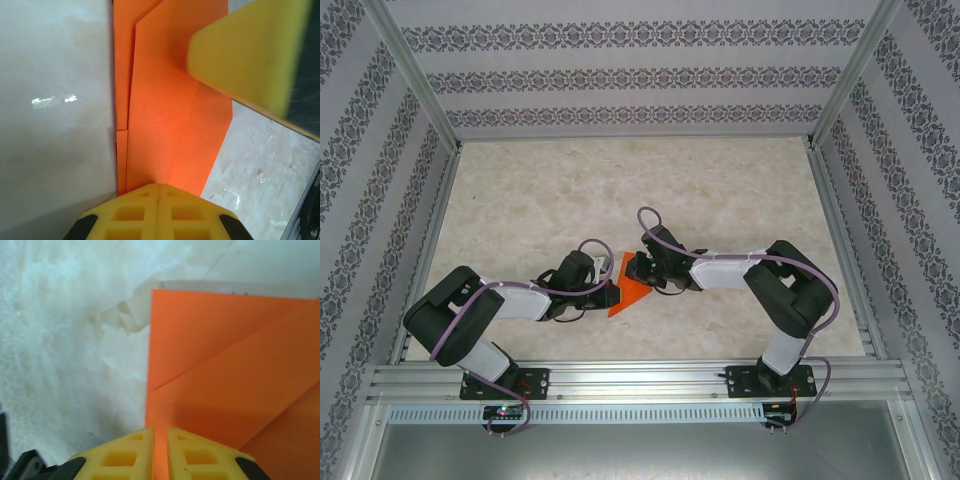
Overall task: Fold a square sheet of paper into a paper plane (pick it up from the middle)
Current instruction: Fourth fold the wing at the center of the table.
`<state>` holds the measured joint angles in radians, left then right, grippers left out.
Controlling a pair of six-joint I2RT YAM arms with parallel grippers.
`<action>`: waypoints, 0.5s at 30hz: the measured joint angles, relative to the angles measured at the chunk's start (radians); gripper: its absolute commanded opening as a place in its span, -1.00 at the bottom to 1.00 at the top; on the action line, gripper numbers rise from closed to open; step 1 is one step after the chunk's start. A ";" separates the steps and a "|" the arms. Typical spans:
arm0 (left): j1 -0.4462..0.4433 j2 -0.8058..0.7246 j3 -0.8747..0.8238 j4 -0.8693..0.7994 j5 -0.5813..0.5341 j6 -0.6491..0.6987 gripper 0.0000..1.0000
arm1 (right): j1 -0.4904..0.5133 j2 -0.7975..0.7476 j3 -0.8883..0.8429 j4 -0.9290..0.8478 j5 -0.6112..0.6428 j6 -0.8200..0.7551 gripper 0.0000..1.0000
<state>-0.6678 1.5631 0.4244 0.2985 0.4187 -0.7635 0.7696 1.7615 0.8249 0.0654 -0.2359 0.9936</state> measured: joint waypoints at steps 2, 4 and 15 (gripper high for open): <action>0.000 0.000 0.005 -0.005 0.000 0.000 -0.91 | -0.009 0.026 -0.011 0.018 -0.001 0.000 -0.71; 0.000 0.000 0.009 -0.011 0.000 0.000 -0.88 | -0.022 0.035 -0.017 0.043 -0.019 0.001 -0.72; -0.007 -0.080 0.076 -0.227 0.006 -0.003 -0.45 | -0.026 0.037 -0.029 0.061 -0.023 -0.019 -0.77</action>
<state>-0.6746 1.4830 0.4999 0.0719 0.4252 -0.7670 0.7437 1.7981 0.7963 0.1268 -0.2588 0.9741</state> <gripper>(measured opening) 0.255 0.117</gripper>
